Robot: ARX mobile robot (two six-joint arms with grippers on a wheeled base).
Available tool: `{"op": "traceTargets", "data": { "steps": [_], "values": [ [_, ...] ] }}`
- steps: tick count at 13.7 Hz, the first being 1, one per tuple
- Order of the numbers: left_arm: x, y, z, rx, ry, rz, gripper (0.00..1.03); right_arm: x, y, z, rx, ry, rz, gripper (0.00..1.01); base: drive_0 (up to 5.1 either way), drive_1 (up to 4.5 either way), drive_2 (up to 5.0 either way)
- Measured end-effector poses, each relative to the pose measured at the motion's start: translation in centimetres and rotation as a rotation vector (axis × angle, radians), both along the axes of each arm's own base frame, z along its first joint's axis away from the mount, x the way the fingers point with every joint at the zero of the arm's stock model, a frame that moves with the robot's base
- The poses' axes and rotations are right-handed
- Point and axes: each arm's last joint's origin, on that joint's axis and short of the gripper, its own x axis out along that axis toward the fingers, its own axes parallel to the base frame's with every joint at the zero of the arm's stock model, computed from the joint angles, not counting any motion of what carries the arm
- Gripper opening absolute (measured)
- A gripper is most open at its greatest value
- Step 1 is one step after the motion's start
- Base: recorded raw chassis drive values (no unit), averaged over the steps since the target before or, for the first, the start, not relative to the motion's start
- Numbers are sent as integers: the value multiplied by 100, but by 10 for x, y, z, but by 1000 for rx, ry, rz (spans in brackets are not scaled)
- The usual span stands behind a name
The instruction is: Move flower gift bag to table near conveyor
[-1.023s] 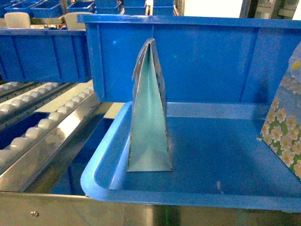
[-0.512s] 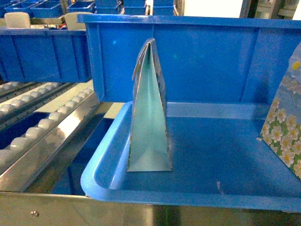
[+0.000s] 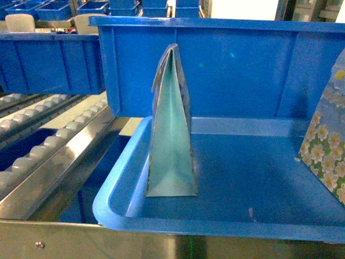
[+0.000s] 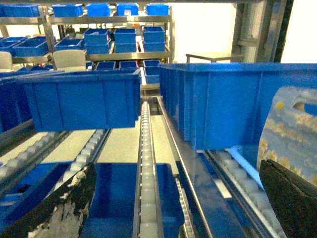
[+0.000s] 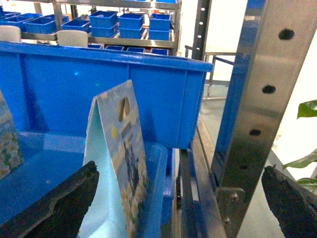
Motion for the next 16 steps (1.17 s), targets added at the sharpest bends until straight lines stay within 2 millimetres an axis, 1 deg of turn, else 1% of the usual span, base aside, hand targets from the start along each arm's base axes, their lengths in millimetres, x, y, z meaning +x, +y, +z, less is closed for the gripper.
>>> {"op": "traceTargets", "data": {
  "steps": [1, 2, 3, 5, 6, 8, 9, 10, 11, 14, 16],
  "values": [
    [10, -3, 14, 0, -32, -30, 98, 7, 0, 11, 0, -4, 19, 98, 0, 0, 0],
    [19, -7, 24, -3, -38, -47, 98, 13, 2, 17, 1, 12, 39, 98, 0, 0, 0],
    [30, -13, 33, -12, -21, -76, 98, 20, 5, 22, 1, 13, 60, 98, 0, 0, 0],
    [44, -25, 44, -31, 0, -122, 98, 31, 11, 28, 1, 8, 93, 98, 0, 0, 0],
    [53, -35, 51, -41, 12, -145, 98, 38, 16, 35, -8, 10, 123, 98, 0, 0, 0],
    [65, -51, 65, -51, 8, -194, 98, 52, 21, 48, -8, 8, 141, 98, 0, 0, 0],
    [72, -61, 75, -55, -7, -219, 98, 63, 26, 57, -8, 25, 163, 98, 0, 0, 0],
    [85, -77, 78, -54, 11, -213, 98, 80, 33, 61, -29, 64, 128, 98, 0, 0, 0],
    [86, -77, 75, -50, 29, -192, 98, 80, 31, 60, -30, 71, 89, 98, 0, 0, 0],
    [86, -77, 76, -52, 22, -184, 98, 80, 31, 60, -31, 74, 97, 98, 0, 0, 0],
    [86, -77, 76, -52, 22, -185, 98, 86, 27, 58, -37, 81, 80, 98, 0, 0, 0]
  ]
}}
